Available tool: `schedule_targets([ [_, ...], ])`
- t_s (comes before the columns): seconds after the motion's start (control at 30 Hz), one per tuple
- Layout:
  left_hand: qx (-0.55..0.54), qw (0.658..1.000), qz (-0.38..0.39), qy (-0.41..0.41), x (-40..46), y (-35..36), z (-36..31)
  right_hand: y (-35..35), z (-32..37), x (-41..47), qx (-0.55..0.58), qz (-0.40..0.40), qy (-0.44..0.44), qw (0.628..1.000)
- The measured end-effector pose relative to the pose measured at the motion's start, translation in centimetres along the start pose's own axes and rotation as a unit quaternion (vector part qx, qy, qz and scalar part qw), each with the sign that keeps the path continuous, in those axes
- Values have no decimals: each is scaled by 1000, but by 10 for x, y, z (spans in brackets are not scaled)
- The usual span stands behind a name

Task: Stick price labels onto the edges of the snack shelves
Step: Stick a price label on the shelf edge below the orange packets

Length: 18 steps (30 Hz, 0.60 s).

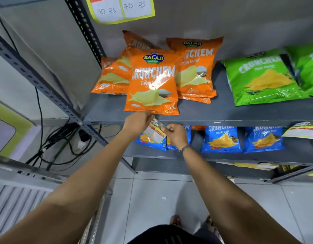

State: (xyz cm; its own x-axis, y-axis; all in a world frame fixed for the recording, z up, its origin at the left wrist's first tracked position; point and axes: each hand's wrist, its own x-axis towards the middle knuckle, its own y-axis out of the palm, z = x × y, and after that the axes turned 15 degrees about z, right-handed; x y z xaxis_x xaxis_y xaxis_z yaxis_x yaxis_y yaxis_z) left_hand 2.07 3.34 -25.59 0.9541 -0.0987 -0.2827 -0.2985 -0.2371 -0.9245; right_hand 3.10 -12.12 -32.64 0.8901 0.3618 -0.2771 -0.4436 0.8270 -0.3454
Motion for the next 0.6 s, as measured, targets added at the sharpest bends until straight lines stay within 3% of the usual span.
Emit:
schedule_targets([
  [0.13, 21, 1000, -20, -2, -14, 14, 20, -6, 9, -10, -165, -24, -22, 986],
  [0.3, 33, 997, -66, -14, -11, 36, 26, -3, 20, -8, -409, -59, -42, 910],
  [0.47, 59, 993, -92, -36, -2, 42, 29, 0, 22, -5, -467, -72, -33, 880],
  [0.6, 59, 991, -118, -37, -3, 47, 29, 3, 25, -5, -453, -89, -24, 887],
])
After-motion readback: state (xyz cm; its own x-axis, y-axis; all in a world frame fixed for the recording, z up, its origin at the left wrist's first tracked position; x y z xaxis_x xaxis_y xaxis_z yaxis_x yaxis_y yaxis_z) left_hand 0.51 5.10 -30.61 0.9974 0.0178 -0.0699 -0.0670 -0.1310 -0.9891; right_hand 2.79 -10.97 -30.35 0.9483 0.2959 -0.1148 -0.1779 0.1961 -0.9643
